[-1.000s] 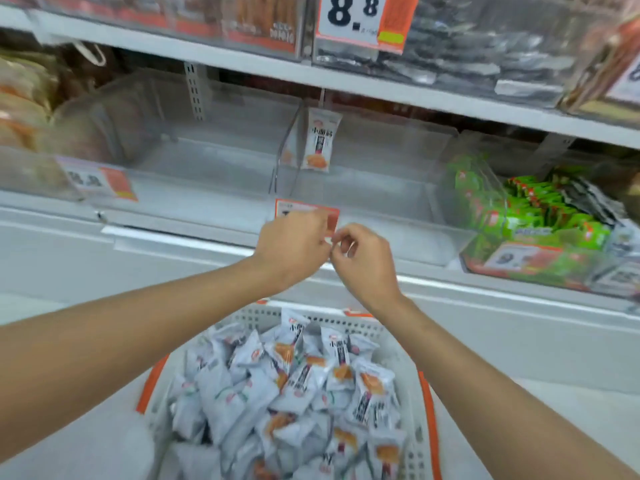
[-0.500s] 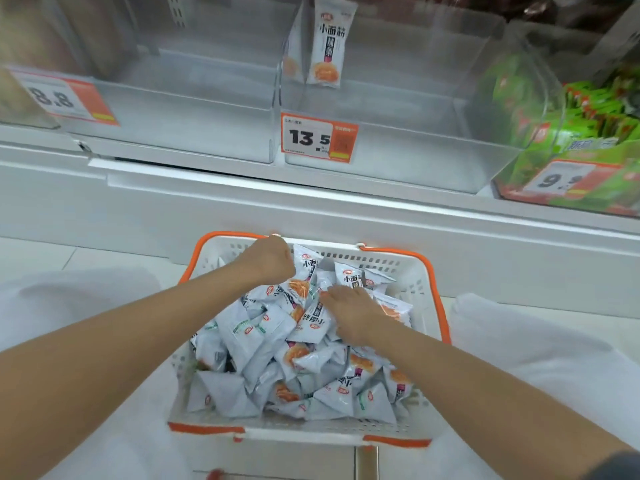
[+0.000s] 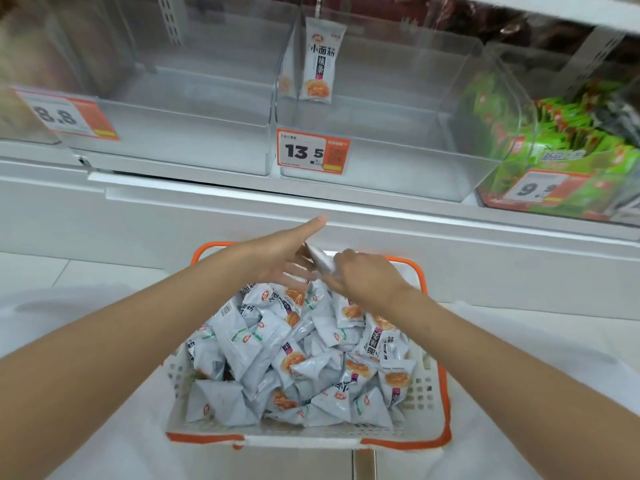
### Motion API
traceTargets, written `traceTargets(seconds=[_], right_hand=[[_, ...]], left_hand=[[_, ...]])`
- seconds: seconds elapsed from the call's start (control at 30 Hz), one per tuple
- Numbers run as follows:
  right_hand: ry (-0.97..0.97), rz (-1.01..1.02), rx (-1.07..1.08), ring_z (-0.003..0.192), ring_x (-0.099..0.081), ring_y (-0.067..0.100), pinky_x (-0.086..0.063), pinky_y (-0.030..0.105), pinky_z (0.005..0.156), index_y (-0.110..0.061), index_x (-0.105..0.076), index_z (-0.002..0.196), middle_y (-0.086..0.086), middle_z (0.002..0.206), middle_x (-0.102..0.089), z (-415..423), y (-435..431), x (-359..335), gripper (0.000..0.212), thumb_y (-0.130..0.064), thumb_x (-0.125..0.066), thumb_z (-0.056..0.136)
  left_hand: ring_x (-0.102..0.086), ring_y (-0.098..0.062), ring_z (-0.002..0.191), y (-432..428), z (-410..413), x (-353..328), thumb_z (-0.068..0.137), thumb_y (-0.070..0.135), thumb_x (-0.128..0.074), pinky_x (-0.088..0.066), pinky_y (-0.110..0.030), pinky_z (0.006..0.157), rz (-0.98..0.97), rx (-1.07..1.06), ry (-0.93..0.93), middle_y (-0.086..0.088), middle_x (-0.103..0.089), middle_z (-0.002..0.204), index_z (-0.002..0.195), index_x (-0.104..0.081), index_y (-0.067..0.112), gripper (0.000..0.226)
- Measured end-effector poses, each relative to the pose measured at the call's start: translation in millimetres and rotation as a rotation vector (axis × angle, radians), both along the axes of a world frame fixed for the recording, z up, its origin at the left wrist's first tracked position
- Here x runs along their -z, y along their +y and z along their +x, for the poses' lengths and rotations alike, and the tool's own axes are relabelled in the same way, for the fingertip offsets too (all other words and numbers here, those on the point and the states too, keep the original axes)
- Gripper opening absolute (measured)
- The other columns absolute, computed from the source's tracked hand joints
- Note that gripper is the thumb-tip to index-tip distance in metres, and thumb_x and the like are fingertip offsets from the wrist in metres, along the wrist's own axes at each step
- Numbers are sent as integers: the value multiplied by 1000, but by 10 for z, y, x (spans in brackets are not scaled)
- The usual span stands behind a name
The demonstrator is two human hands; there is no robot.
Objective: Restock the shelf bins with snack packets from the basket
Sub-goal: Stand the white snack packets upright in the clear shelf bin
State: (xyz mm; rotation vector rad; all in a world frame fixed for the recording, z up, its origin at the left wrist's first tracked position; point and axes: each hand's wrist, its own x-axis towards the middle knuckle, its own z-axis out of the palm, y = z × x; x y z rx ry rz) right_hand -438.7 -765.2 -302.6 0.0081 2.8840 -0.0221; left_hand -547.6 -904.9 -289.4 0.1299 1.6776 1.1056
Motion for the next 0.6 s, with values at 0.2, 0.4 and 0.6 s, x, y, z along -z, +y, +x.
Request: traceTargets(seconds=[0.2, 0.4, 0.6], right_hand=[[233, -143, -113, 77, -62, 29, -48, 38, 65, -9, -57, 93, 7, 88, -59, -98, -157, 189, 15, -19, -49, 99], [108, -882, 521, 103, -56, 14, -45, 24, 76, -20, -34, 136, -5, 122, -51, -206, -53, 23, 78, -42, -79, 76], [-193, -1350, 598, 91, -70, 24, -57, 32, 83, -9, -65, 112, 9, 102, -73, -229, -60, 100, 41, -34, -75, 82]], left_hand=[[-67, -26, 79, -2, -108, 162, 98, 24, -55, -61, -29, 71, -26, -8, 348, -15, -65, 86, 83, -59, -2, 30], [-57, -26, 74, -54, -204, 10, 101, 12, -36, -51, -38, 68, 59, 63, 563, -25, -57, 80, 78, -46, 6, 25], [-58, -19, 62, -2, -270, 1, 102, 23, -47, -48, -29, 58, 208, -29, 693, -25, -66, 76, 82, -61, -11, 42]])
